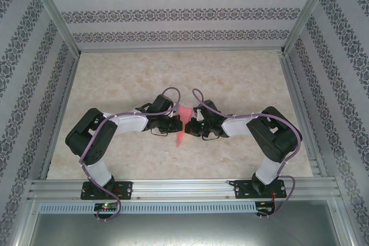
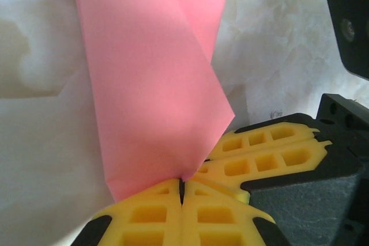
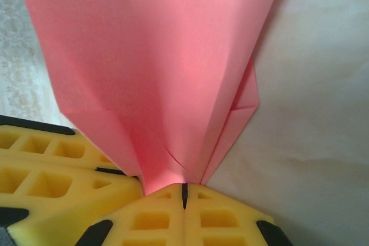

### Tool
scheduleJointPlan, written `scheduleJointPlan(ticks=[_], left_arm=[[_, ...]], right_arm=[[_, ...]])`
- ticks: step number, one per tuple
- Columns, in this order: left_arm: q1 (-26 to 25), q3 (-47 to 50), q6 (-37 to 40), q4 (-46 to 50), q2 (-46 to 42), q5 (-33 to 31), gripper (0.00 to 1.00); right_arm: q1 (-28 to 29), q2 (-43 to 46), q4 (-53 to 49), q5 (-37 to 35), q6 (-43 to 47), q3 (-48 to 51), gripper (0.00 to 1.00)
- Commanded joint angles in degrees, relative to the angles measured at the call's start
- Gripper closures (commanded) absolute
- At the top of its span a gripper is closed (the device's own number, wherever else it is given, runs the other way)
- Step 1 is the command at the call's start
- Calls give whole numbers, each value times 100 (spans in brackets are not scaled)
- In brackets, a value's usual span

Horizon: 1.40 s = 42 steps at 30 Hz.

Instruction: Fold a paper plane with a square sheet of paper (pick it up from the middle)

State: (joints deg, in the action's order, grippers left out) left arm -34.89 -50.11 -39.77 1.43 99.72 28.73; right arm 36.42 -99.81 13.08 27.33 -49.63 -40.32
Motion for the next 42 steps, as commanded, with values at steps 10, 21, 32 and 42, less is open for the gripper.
scheduleJointPlan(ticks=[10, 21, 32, 42], left_arm=[[-89, -153, -48, -367, 363, 344, 100], [-88, -201, 230, -110, 364, 269, 100], [-105, -315, 641, 158, 364, 267, 100], [-167, -439, 803, 252, 544, 291, 100]], right_arm=[[-103, -128, 478, 73, -154, 201, 95], [-326, 297, 349, 88, -114, 243, 95], [-652, 361, 39, 258, 190, 16, 90], [-768, 288, 410, 651, 138, -94, 78]])
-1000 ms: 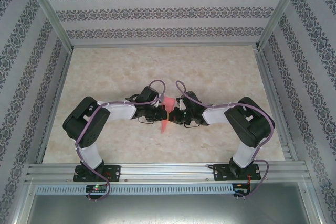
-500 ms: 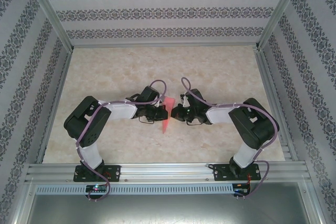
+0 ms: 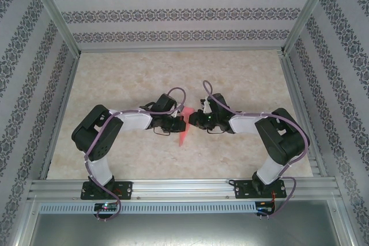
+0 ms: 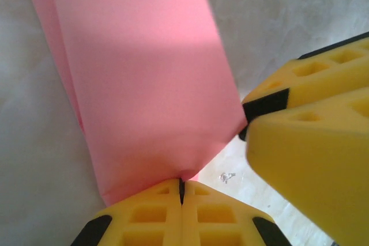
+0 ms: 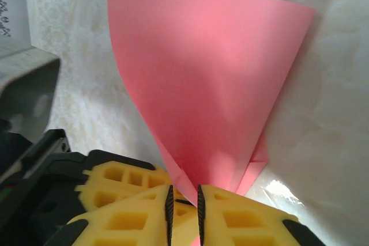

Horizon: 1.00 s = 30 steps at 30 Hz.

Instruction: Fold a paper plane with a square sheet of paper (pick it up from the middle)

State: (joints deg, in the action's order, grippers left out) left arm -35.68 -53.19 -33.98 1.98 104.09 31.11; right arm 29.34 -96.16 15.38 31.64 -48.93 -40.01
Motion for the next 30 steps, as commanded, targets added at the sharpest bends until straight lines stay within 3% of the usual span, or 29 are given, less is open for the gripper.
scheduleJointPlan(ticks=[1, 11, 22, 30], left_arm=[[-91, -140, 229, 197, 113, 53, 100], [-88, -175, 278, 235, 111, 95, 100], [-114, -178, 259, 222, -27, 157, 96], [-167, -126, 260, 365, -368, 161, 83]], right_arm=[[-69, -110, 212, 261, 69, -139, 76], [-89, -339, 229, 348, 83, -224, 73], [-122, -482, -110, 152, 319, -288, 92], [-139, -638, -347, 82, 477, -463, 99]])
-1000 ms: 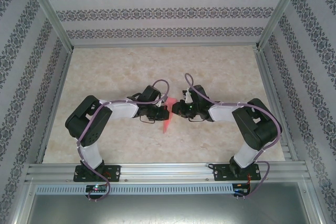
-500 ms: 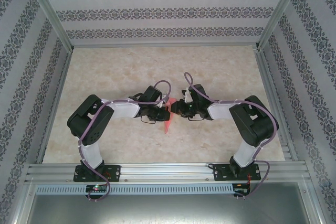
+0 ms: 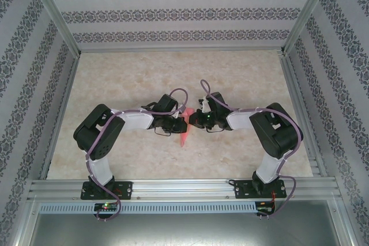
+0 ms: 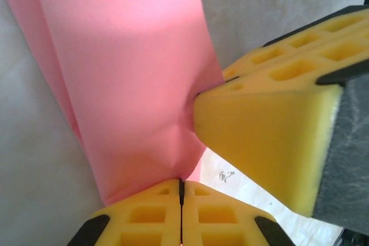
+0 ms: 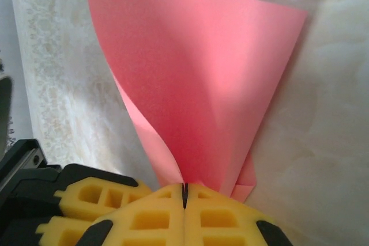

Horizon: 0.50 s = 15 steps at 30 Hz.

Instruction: Fold a paper plane with a square sheet of paper (pick it up from the middle)

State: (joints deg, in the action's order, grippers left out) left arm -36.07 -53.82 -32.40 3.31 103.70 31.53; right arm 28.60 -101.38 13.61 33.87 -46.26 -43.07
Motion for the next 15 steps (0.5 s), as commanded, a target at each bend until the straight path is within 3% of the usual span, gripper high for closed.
scheduleJointPlan(ticks=[1, 8, 15], left_arm=[[-136, -55, 103, 272, -409, 97, 80], [-271, 74, 103, 776, -998, -395, 66], [-810, 176, 24, 1602, -1324, -1820, 64]], right_arm=[[-65, -134, -228, -159, 251, -176, 99], [-74, -233, -367, -249, 337, -219, 100], [-83, -267, -407, -228, 366, -256, 100]])
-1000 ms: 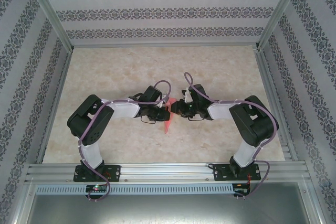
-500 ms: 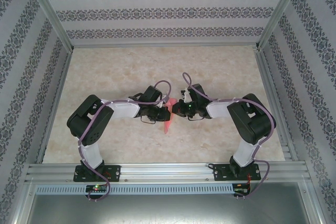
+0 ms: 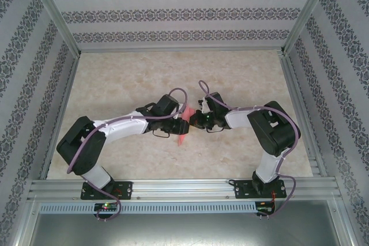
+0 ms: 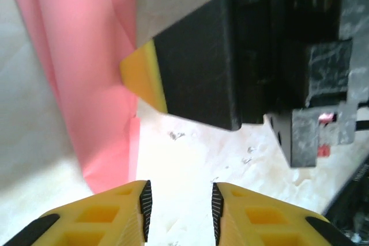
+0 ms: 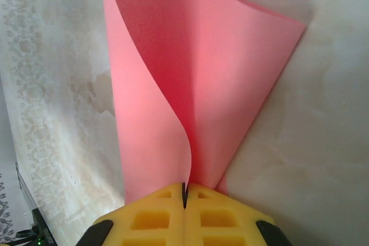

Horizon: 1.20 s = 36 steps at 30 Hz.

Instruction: Fold a paper plane with a square sheet of paper (pick it up from the middle)

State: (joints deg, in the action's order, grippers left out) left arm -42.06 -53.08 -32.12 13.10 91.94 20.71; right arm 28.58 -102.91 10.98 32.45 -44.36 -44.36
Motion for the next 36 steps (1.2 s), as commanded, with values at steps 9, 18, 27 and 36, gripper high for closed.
scheduleJointPlan(ticks=[9, 18, 27, 36], left_arm=[[-767, -66, -259, 1004, 111, -1642, 64], [-907, -165, -274, 931, 434, -1805, 71], [-970, -290, -181, 1214, 576, -2115, 83], [-1110, -472, 71, 1581, 842, -2523, 96]], right_arm=[[-80, -103, -125, -67, 171, -115, 100], [-113, -50, -140, -40, 206, -65, 100], [-158, -79, -89, 7, 215, -41, 100], [-210, -150, -113, 25, 261, -99, 100]])
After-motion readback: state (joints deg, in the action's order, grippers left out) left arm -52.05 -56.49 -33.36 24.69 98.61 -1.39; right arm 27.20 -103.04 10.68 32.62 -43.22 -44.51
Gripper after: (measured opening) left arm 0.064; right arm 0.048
